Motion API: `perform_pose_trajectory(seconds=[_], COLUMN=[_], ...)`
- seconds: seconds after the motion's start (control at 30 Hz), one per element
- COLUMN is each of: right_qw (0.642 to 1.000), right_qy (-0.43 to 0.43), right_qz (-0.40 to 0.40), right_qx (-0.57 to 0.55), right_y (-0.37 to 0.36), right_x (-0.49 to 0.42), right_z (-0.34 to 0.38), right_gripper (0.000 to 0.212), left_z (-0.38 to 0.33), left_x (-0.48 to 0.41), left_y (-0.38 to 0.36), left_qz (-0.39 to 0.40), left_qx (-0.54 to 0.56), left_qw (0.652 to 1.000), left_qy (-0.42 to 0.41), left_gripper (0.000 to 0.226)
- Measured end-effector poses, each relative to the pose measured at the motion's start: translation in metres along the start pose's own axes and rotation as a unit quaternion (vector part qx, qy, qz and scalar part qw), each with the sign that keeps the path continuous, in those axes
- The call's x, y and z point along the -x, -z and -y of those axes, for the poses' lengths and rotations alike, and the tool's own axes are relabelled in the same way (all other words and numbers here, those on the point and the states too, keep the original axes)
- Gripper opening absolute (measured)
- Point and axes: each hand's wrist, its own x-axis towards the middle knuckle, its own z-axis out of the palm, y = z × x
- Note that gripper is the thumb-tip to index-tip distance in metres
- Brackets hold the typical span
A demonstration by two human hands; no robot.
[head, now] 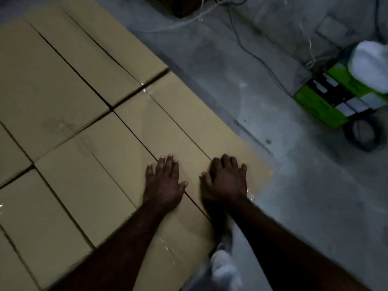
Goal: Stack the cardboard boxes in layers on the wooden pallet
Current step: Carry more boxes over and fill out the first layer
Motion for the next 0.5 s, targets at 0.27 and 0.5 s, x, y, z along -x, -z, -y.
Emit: perform_pose_trajectory(seconds=[0.27,0.5], right_qw=[0.976,0.942], right_qy=[0.152,0.128], right_qz=[-0.109,-0.040], right_qx=[-0.112,-0.308], right_y=[0.068,0.120], right_x=[-0.169,-0.339], right_z=[0.047,0.111], right_gripper=[0.054,0.067], left_z=[0.072,0.122], left_x=[-0.133,-0.202], left_y=[0.068,0.072], left_qz=[-0.088,-0.162], left_qx=[0.042,0.066], left_qw=[0.981,0.937], left_qy=[0.165,0.303], left_gripper=[0.078,0.081])
